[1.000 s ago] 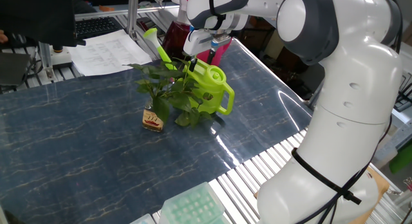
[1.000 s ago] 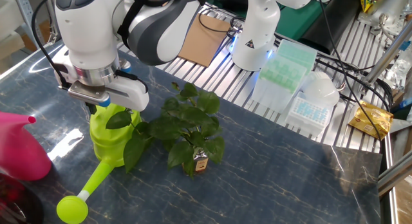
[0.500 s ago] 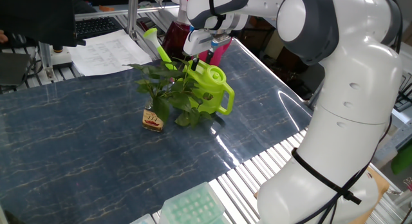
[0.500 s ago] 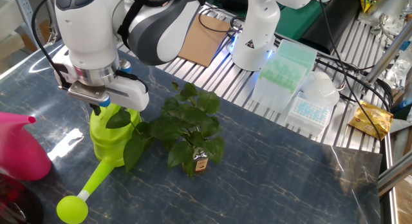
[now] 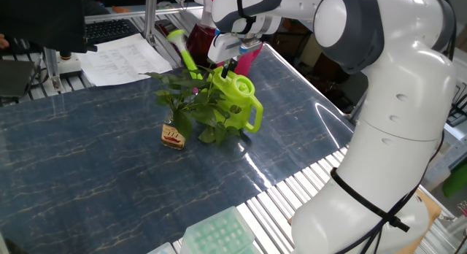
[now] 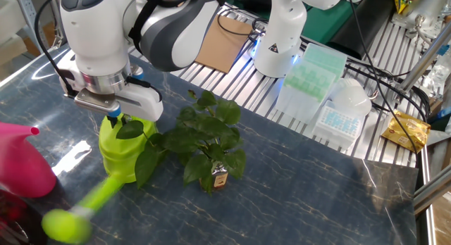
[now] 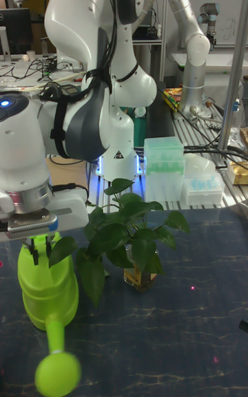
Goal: Water the plant
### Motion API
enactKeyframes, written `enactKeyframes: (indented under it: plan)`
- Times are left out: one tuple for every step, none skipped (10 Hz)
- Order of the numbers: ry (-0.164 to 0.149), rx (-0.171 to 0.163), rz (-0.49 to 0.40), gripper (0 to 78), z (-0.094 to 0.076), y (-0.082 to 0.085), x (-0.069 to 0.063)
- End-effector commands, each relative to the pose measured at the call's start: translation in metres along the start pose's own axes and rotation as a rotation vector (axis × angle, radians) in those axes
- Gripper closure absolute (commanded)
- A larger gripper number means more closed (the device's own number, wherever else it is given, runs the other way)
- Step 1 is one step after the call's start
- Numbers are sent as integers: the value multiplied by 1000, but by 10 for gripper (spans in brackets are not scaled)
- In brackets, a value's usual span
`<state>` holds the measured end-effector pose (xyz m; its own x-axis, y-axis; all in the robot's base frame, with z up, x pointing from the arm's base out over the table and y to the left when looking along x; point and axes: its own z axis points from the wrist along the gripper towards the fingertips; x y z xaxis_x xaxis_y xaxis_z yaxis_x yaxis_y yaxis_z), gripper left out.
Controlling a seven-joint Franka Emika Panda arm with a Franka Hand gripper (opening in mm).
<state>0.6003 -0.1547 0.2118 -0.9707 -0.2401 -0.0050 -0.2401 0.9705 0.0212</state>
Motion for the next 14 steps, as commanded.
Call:
enactKeyframes:
  plan:
    - [-4, 5, 0, 764, -2, -1, -1]
    - [-4, 5, 0, 764, -2, -1, -1]
    - [-4, 5, 0, 764, -2, -1, -1]
    - [-4, 5, 0, 764, -2, -1, -1]
    - [-4, 5, 0, 764, -2, -1, -1]
    - [22, 15, 60, 764, -37, -5, 8]
    - [21, 15, 65, 764, -39, -6, 9]
    - [21, 16, 68, 764, -41, -6, 10]
    - [17, 18, 72, 764, -42, -7, 10]
    - [15, 18, 73, 764, -43, -7, 11]
    - [11, 22, 79, 764, -47, -8, 12]
    - [6, 30, 85, 764, -50, -9, 14]
    - [5, 36, 87, 764, -53, -10, 16]
    - [6, 42, 96, 764, -59, -12, 22]
